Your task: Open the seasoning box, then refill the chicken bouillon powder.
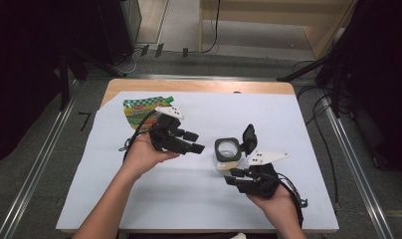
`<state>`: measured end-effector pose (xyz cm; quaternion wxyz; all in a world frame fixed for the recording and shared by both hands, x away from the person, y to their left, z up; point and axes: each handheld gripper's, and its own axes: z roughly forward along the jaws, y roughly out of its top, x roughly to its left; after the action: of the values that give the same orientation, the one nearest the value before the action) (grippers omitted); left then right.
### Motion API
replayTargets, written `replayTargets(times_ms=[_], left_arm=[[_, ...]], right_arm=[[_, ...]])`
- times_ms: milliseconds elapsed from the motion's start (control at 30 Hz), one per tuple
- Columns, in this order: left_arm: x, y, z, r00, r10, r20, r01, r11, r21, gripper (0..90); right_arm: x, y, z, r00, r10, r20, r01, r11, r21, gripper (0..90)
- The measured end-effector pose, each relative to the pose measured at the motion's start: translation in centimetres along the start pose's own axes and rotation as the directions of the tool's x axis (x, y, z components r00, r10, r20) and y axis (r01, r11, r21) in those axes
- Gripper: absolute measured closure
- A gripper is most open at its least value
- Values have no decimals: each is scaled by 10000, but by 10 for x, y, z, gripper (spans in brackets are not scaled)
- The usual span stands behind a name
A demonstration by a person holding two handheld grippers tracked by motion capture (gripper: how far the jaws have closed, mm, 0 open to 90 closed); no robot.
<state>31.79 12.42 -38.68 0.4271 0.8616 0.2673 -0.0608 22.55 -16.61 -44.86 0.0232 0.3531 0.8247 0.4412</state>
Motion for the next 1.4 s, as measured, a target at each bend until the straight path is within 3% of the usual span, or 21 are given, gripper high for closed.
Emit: replayTargets(times_ms=[300, 433, 500, 567, 800, 900, 1167, 1400], left_arm=[[7, -16, -36, 9969, -386, -692, 358, 9985, -414, 441], [13, -23, -51, 9918, -494, -1182, 440, 9979, -477, 443], [17, -27, -57, 9894, -770, -1230, 703, 9958, -578, 444], [19, -30, -63, 9884, -795, -1294, 715, 9953, -648, 444], [33, -44, -83, 9801, -1233, -1553, 1074, 9885, -1069, 445], [39, -49, -87, 9738, -1430, -1769, 1272, 9871, -976, 446], [47, -58, -98, 9653, -1735, -1951, 1534, 9816, -1137, 450], [53, -69, -114, 9504, -2051, -2338, 1806, 9760, -1221, 451]], right_arm=[[15, 10, 25, 9970, -625, -464, 639, 9975, 293, 612], [20, 14, 34, 9952, -842, -491, 861, 9955, 387, 581], [23, 14, 38, 9940, -974, -506, 999, 9937, 502, 578], [27, 15, 43, 9920, -1126, -574, 1159, 9916, 574, 573], [30, 16, 54, 9908, -1125, -749, 1185, 9896, 817, 562], [31, 15, 55, 9907, -1082, -828, 1153, 9896, 856, 560], [28, 13, 56, 9916, -1034, -783, 1106, 9895, 931, 559], [24, 14, 57, 9927, -916, -779, 981, 9915, 853, 559]])
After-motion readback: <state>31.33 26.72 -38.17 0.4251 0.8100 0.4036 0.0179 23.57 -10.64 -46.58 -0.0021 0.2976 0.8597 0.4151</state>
